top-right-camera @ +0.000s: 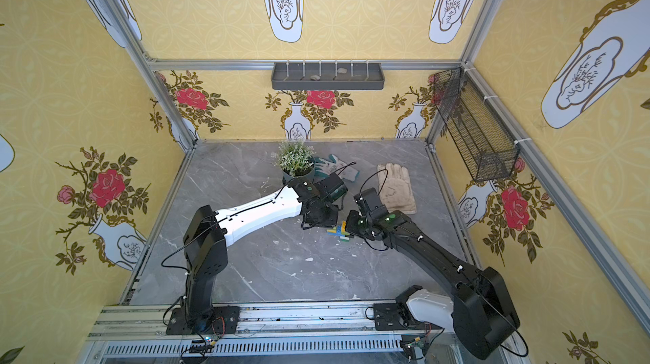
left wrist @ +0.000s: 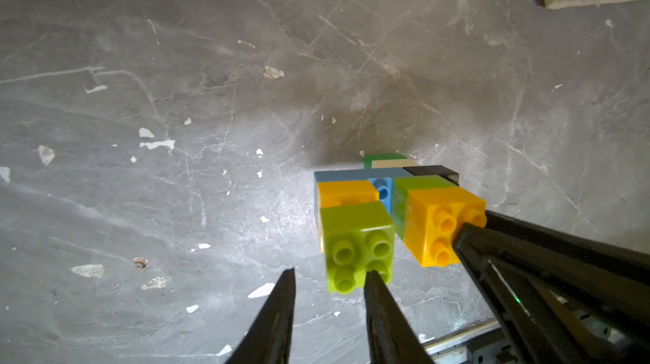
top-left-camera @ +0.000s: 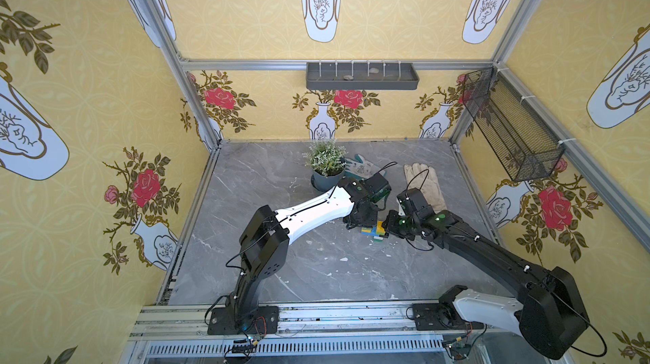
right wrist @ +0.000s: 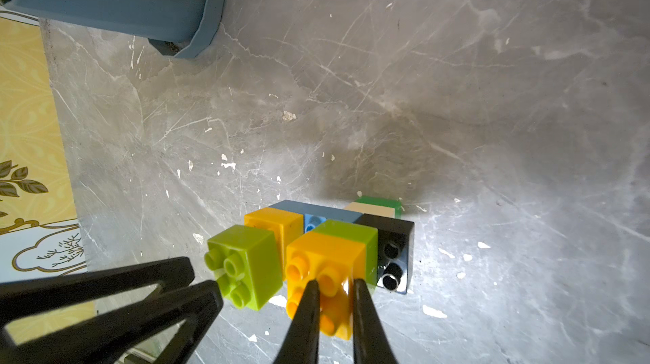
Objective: Assemble the number 4 with lego
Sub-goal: Assemble the lego brick with the lego brick.
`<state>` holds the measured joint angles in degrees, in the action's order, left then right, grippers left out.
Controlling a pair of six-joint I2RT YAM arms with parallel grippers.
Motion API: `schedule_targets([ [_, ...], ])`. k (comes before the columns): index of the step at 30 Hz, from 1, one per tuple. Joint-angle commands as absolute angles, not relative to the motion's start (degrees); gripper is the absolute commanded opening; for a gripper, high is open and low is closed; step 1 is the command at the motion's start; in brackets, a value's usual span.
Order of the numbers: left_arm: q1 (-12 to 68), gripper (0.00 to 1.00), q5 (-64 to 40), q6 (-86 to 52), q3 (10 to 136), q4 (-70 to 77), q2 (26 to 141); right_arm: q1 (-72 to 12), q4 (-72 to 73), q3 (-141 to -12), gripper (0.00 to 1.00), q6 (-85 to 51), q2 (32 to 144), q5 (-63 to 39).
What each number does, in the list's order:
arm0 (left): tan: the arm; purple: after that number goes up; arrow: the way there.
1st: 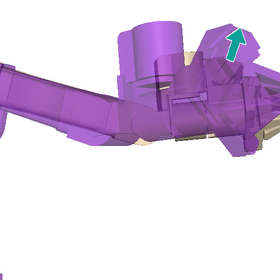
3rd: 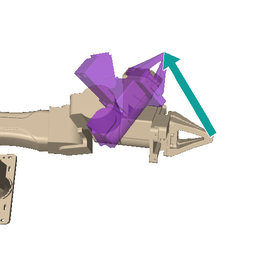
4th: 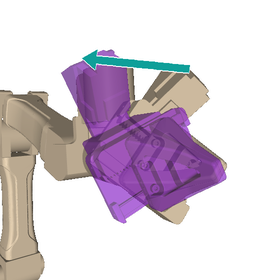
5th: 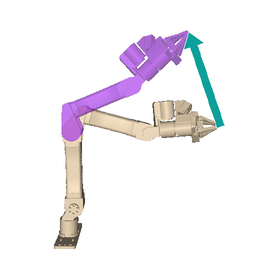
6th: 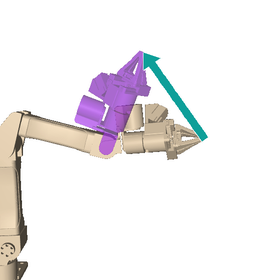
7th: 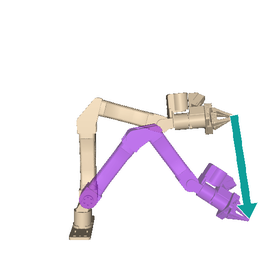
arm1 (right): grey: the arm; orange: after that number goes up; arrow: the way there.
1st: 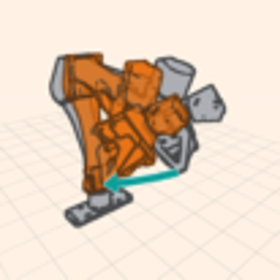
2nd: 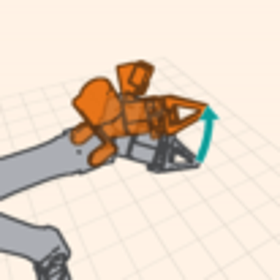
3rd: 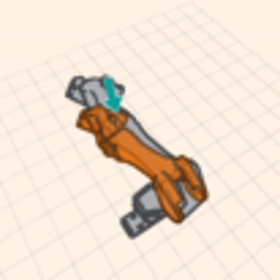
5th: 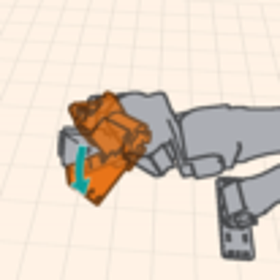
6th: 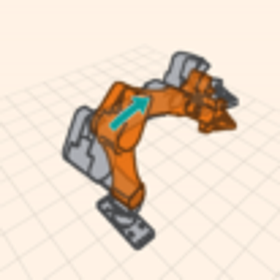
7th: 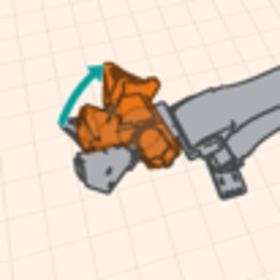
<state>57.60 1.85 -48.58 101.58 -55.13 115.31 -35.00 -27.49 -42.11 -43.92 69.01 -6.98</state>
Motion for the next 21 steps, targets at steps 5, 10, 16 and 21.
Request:
schedule_targets([
  [5,57.15,0.34,1.95,-47.29,103.9,-56.43,117.24,-34.98,-39.55,-41.31,0.11,-43.16,70.65,-4.11],
  [10,57.29,0.43,1.78,-47.96,103.98,-55.93,115.55,-34.81,-39.73,-41.31,0.11,-43.09,70.51,-4.13],
  [16,57.57,0.49,0.63,-48.59,103.84,-55.13,116.33,-34.47,-39.64,-41.31,0.12,-42.8,70.58,-4.27],
  [21,57.77,0.48,0.35,-48.86,103.81,-55.13,117.58,-34.28,-39.72,-41.22,0.11,-42.65,70.49,-4.31],
])
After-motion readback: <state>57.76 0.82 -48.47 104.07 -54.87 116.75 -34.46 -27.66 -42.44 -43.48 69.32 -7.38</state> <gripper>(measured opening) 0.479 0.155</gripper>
